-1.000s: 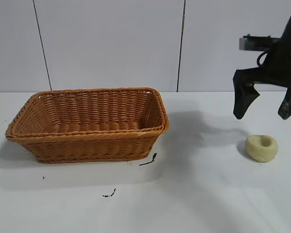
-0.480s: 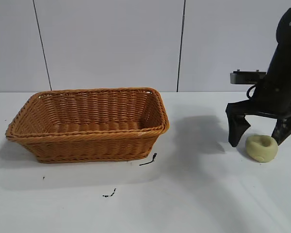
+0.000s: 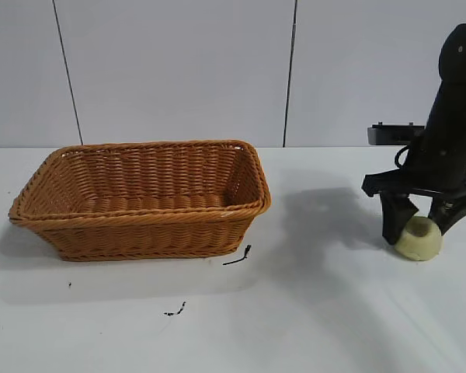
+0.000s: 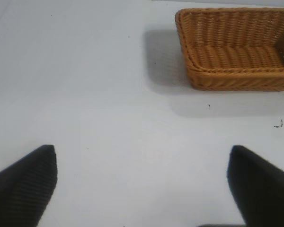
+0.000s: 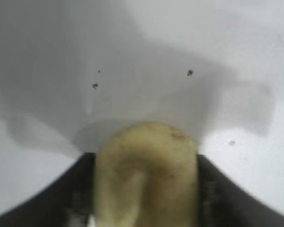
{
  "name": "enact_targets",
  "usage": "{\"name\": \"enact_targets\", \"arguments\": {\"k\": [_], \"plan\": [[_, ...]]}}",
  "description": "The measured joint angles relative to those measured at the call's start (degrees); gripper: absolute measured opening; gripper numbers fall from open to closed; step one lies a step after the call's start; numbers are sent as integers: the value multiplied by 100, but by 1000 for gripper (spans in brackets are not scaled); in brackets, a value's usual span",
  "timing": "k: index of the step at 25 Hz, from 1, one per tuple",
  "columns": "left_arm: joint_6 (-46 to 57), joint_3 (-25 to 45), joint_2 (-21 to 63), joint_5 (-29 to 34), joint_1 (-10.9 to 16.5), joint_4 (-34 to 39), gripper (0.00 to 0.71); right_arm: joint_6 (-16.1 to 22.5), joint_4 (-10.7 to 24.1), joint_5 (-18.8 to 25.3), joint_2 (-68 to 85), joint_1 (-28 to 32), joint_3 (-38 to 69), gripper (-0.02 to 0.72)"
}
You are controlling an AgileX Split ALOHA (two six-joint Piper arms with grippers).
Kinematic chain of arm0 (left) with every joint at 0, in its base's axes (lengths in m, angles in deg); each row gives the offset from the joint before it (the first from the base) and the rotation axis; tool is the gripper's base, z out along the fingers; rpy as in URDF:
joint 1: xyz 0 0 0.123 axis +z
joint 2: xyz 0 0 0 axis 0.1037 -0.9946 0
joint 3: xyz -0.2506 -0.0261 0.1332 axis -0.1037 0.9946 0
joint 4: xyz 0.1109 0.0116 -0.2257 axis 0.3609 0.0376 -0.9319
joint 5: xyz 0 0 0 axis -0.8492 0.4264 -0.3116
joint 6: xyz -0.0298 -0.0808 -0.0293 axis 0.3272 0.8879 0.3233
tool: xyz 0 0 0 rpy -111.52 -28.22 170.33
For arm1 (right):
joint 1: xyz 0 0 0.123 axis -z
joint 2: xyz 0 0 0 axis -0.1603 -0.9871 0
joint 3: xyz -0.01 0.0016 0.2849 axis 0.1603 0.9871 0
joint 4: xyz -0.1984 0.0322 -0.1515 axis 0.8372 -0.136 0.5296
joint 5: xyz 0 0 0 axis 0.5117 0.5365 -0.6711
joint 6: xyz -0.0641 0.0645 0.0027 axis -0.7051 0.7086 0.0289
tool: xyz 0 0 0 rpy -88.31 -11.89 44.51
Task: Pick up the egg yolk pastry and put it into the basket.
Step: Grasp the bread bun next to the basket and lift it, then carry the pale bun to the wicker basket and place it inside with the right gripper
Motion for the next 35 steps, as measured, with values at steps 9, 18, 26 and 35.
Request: {"name": "enact_targets", "arguments": {"k": [9, 18, 26, 35], "plan": [[0, 0, 0, 0, 0, 0, 696, 0, -6, 1098, 1021, 0, -1129, 82], [0, 0, 0, 0, 0, 0, 696, 11, -266, 2042, 964, -355, -2717, 82], [0, 0, 0, 0, 0, 0, 696, 299, -261, 2384, -187, -1567, -4510, 82], [0, 0, 0, 0, 0, 0, 696, 361, -221, 2059, -995, -2928, -5013, 82]]}}
